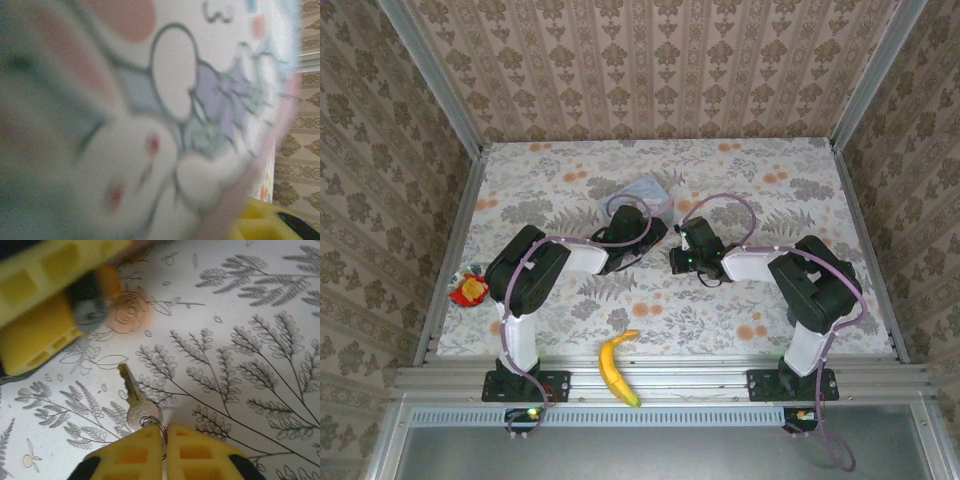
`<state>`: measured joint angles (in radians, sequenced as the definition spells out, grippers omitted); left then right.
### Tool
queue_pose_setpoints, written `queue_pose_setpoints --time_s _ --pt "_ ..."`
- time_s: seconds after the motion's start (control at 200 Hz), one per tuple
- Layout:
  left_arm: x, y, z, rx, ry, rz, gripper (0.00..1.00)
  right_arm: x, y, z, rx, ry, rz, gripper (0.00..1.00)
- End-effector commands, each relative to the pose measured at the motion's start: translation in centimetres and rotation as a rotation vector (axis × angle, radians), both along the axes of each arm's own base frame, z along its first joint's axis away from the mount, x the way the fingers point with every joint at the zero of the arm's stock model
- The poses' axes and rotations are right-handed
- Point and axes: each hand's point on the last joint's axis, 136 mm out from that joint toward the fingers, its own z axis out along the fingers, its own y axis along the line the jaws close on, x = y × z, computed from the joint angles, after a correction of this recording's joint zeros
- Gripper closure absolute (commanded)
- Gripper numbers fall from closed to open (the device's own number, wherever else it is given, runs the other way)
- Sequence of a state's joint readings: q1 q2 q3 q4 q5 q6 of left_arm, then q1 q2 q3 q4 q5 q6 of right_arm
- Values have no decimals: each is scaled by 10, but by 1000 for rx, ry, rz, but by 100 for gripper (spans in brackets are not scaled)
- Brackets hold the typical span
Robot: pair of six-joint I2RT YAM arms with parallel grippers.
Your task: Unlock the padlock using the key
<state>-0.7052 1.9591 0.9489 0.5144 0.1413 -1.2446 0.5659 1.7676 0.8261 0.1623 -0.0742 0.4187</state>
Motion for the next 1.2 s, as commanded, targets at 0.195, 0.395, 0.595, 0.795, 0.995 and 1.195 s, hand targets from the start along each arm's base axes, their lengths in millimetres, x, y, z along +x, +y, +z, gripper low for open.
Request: queue_pose_setpoints --time_s 0.195,0.395,0.595,0.795,0.995,1.195 --pt "-73 49 -94 92 440 82 44 -4 3 14 11 -26 33 100" --pt "-70 46 -66 27 367 76 25 -9 -4 35 0 -75 40 100" --pt "-69 47 -37 -26 302 70 0 -15 -9 67 0 -125 56 100" --pt "-65 60 -9 4 164 50 0 -22 -17 110 5 -184 55 100" --pt "-58 77 31 110 -114 -28 0 -31 -21 162 56 -239 51 100" --pt "-60 77 91 159 -512 -162 0 -38 -14 203 150 -261 65 100"
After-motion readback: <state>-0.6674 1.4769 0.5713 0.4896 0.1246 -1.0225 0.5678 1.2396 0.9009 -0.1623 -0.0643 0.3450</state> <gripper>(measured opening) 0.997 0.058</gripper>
